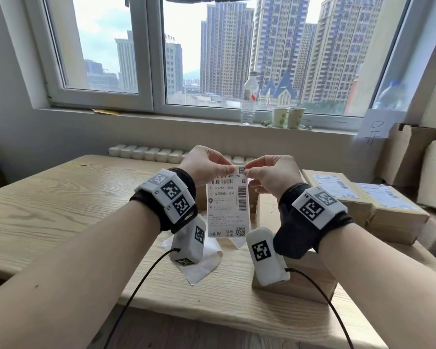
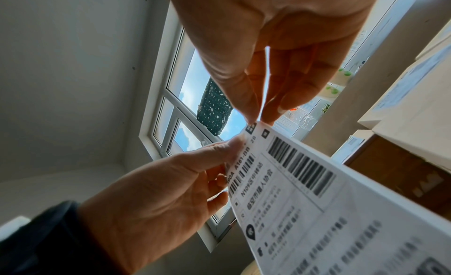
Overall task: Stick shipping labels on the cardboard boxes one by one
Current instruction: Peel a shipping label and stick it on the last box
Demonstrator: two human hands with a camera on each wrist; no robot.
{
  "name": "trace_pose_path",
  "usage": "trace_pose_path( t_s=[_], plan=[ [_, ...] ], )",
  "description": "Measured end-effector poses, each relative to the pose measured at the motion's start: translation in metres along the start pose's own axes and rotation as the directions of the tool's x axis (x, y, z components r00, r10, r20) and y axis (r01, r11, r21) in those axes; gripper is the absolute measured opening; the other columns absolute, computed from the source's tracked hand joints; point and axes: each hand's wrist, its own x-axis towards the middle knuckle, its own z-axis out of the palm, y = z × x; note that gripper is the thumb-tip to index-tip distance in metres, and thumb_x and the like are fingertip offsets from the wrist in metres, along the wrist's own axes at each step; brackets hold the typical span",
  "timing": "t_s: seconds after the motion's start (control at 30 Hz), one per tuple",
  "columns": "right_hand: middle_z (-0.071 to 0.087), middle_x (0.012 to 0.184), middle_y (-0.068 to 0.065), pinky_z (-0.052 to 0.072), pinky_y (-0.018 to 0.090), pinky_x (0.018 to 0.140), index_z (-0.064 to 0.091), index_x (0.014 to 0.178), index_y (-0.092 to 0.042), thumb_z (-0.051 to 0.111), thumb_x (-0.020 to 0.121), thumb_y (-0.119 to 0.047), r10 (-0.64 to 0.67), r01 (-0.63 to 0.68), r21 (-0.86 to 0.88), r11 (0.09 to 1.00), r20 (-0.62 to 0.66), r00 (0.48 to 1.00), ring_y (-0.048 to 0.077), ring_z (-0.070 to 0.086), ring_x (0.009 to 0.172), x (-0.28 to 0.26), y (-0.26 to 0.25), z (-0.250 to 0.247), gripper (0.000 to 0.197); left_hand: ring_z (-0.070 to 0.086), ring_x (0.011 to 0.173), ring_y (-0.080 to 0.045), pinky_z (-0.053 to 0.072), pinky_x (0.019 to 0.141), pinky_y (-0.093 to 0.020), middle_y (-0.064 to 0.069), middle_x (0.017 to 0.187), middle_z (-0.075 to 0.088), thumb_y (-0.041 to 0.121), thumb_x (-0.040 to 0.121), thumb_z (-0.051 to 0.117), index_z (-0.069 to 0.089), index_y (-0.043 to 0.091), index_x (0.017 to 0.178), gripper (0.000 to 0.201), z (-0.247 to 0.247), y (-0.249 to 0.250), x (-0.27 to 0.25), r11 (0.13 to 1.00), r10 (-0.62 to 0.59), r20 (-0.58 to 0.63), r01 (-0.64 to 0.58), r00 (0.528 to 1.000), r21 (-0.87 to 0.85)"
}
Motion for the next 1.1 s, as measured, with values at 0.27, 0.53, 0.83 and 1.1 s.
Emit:
trace_pose_path(
  t_s=[0.27, 0.53, 0.83, 1.1],
  plan=[
    [0.07, 0.076, 0.005, 0.052, 0.021, 0.056, 0.071, 0.082, -0.009, 0.072, 0.079, -0.01, 0.025, -0.025, -0.022, 0.999, -0.003, 1.0, 0.013, 0.063, 0.062, 0.001, 0.006, -0.005, 0.003, 0.061, 0.069, -0.008, 0.048, 0.07, -0.022, 0.004, 0.071, 0.068, 0.024, 0.077, 0.075, 0.072, 0.018, 0.075, 0.007, 0.003, 0.003, -0.005, 0.999, 0.043, 0.064, -0.042, 0.997, -0.007],
    [0.072, 0.074, 0.005, 0.055, 0.027, 0.063, 0.069, 0.071, -0.013, 0.072, 0.077, -0.007, 0.028, -0.028, -0.009, 1.0, 0.012, 1.0, 0.017, 0.068, 0.068, 0.005, 0.01, 0.0, 0.009, 0.056, 0.066, -0.006, 0.047, 0.061, -0.009, 0.003, 0.079, 0.066, 0.025, 0.091, 0.058, 0.071, 0.009, 0.1, 0.022, 0.006, 0.001, -0.006, 0.998, 0.057, 0.06, -0.058, 0.997, 0.009],
    [0.07, 0.071, 0.004, 0.053, 0.024, 0.061, 0.071, 0.072, -0.013, 0.074, 0.076, -0.007, 0.028, -0.028, -0.01, 1.0, 0.037, 0.999, 0.012, 0.066, 0.062, 0.005, 0.014, 0.005, 0.008, 0.05, 0.05, 0.004, 0.037, 0.044, -0.008, 0.004, 0.072, 0.062, 0.011, 0.092, 0.055, 0.068, 0.016, 0.092, 0.014, 0.009, 0.002, -0.012, 0.998, 0.05, 0.111, -0.054, 0.993, 0.032],
    [0.072, 0.072, 0.005, 0.056, 0.028, 0.067, 0.07, 0.068, -0.015, 0.073, 0.077, -0.007, 0.04, -0.039, -0.03, 0.999, 0.037, 0.999, 0.016, 0.069, 0.069, 0.008, 0.018, 0.007, 0.012, 0.058, 0.076, -0.011, 0.05, 0.076, -0.028, -0.003, 0.088, 0.068, 0.012, 0.085, 0.065, 0.072, 0.017, 0.09, 0.01, 0.004, 0.0, -0.01, 0.993, 0.065, 0.121, -0.077, 0.99, 0.095]
  ],
)
